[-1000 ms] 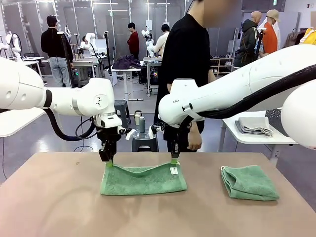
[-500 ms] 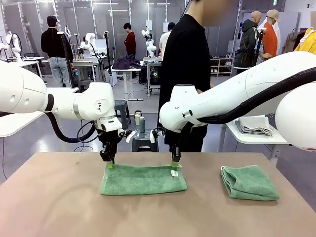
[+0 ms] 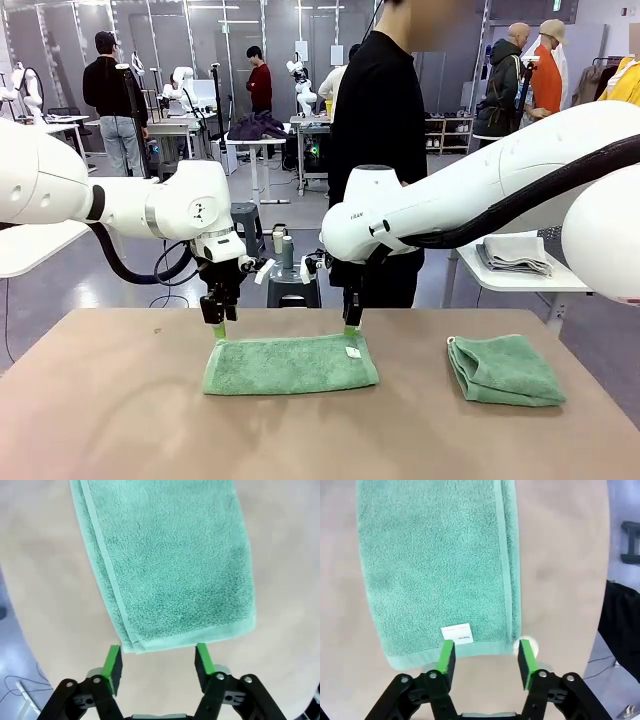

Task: Fold the towels and place them in the basket.
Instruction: When a person lays out a Towel with hook on the table, fold it in half twice.

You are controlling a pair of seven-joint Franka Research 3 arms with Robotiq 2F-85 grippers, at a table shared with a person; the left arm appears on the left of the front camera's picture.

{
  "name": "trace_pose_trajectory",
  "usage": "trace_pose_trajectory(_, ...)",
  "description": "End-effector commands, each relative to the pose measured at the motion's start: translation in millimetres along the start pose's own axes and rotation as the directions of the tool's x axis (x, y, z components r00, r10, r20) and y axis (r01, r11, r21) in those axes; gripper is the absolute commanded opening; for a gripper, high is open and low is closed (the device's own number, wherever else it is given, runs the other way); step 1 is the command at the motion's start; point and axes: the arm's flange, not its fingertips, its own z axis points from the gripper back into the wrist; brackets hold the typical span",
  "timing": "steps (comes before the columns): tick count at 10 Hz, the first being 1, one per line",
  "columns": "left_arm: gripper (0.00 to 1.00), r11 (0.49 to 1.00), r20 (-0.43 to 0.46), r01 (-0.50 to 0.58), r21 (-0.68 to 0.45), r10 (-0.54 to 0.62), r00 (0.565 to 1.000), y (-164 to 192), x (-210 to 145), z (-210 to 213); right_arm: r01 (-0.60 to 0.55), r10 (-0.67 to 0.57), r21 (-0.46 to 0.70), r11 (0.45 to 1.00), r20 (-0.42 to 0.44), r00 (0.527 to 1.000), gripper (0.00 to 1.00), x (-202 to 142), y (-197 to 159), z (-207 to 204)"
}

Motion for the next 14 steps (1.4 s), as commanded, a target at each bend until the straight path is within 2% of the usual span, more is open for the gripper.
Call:
trace_pose_trajectory(1,0.92,0.999,0.024,0.018,0.045,-0.019,1.000,-30,-9,3,-0.006,0.007,-0.037,0.999,0.012,1.000,1.00,-11,17,11)
trace_pose_trajectory(2,1.00,0.998,0.025,0.002,0.061,-0.004,1.000,-39,-9,7,0.067,-0.064,-0.066,0.996,0.043,0.997,0.94,-16,20,23)
trace_pose_trajectory(3,1.00,0.997,0.039,-0.025,0.077,0.022,0.999,-51,-9,14,0.123,-0.117,-0.069,0.990,0.094,0.989,1.00,-22,27,36)
trace_pose_trajectory(4,1.00,0.995,0.058,-0.061,0.082,0.056,0.997,-66,-11,22,0.191,-0.186,-0.035,0.981,0.123,0.975,1.00,-26,35,47)
trace_pose_trajectory(5,1.00,0.992,0.106,-0.118,0.036,0.114,0.988,-85,-9,28,0.264,-0.261,0.003,0.964,0.157,0.952,1.00,-28,45,54)
trace_pose_trajectory(7,1.00,0.947,0.206,-0.321,0.008,0.312,0.927,-136,-15,41,0.477,-0.478,0.054,0.877,0.187,0.858,1.00,-34,63,63)
trace_pose_trajectory(8,1.00,0.920,0.205,-0.393,0.004,0.384,0.900,-158,-25,43,0.585,-0.586,0.074,0.808,0.203,0.784,1.00,-35,66,62)
trace_pose_trajectory(10,1.00,0.859,0.275,-0.511,-0.008,0.494,0.825,-203,-48,41,0.717,-0.720,0.083,0.692,0.148,0.678,1.00,-32,72,47)
trace_pose_trajectory(11,1.00,0.832,0.285,-0.555,0.016,0.528,0.800,-217,-61,40,0.736,-0.738,0.076,0.673,0.135,0.661,1.00,-34,70,38)
trace_pose_trajectory(13,1.00,0.806,0.307,-0.592,-0.011,0.567,0.765,-235,-77,35,0.783,-0.777,-0.010,0.622,0.116,0.618,1.00,-37,64,23)
trace_pose_trajectory(14,1.00,0.798,0.276,-0.603,0.010,0.577,0.768,-240,-77,33,0.773,-0.770,-0.006,0.634,0.085,0.633,1.00,-40,63,21)
